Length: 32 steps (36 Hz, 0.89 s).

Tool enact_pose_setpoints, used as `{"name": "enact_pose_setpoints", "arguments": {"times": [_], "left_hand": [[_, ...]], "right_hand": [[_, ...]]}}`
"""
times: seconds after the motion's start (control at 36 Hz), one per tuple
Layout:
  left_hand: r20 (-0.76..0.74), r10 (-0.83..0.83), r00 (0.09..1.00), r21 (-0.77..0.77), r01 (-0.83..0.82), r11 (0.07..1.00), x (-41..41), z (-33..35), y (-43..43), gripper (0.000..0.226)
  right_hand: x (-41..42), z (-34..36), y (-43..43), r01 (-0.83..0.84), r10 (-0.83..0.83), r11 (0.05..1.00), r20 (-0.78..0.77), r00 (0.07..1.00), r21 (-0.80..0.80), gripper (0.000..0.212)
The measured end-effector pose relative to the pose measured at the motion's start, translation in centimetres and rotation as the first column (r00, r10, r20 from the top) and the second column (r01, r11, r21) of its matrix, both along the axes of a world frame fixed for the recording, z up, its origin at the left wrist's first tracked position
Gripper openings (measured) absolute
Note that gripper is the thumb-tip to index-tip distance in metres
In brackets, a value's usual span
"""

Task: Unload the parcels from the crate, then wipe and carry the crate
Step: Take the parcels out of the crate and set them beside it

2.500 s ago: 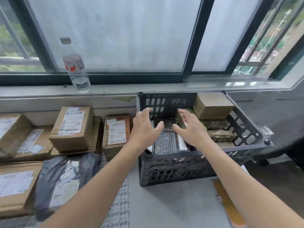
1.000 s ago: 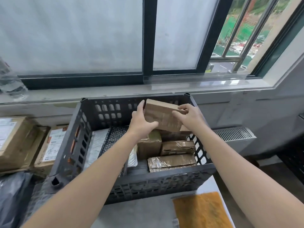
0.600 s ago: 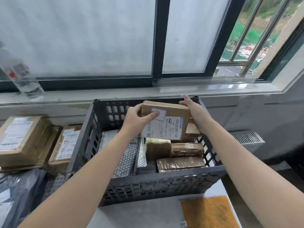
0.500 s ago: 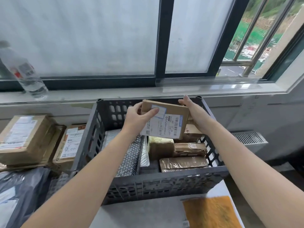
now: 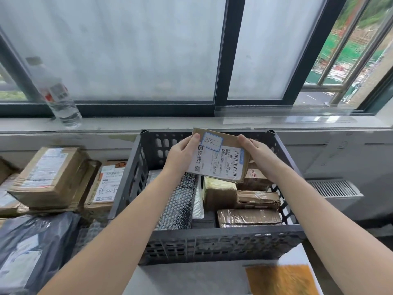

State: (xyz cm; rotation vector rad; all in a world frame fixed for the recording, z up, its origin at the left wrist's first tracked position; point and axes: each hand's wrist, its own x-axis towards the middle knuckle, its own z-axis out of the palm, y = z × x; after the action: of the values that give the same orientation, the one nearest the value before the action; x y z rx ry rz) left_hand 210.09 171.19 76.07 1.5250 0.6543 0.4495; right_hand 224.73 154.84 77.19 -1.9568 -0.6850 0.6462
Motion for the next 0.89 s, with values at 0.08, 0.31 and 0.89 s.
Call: {"name": "enact_pose_setpoints", "arguments": {"times": [0.08, 0.31, 0.89], "left_hand": [[0.019, 0.005, 1.000, -0.004, -0.005, 1.000, -0.3, 0.0, 0.0, 0.042], [0.045, 0.079, 0.996, 0.020, -0.080, 0.997, -1.5, -0.4, 0.5, 0.055], [0.042, 0.024, 0.999, 0.041, -0.026, 0.999, -6.7, 0.2, 2.8, 0.053]], "right_hand": [[0.1, 0.0, 0.2, 0.018, -0.018, 1.000, -0.009, 1.000, 0.006, 0.077], [-0.4, -0.3, 2.1, 0.020, -0.021, 1.000, 0.111, 0.994, 0.011, 0.039], [-4.6, 0.0, 6.6, -0.016, 0.011, 0.999, 0.106, 0.994, 0.045, 0.044]]}}
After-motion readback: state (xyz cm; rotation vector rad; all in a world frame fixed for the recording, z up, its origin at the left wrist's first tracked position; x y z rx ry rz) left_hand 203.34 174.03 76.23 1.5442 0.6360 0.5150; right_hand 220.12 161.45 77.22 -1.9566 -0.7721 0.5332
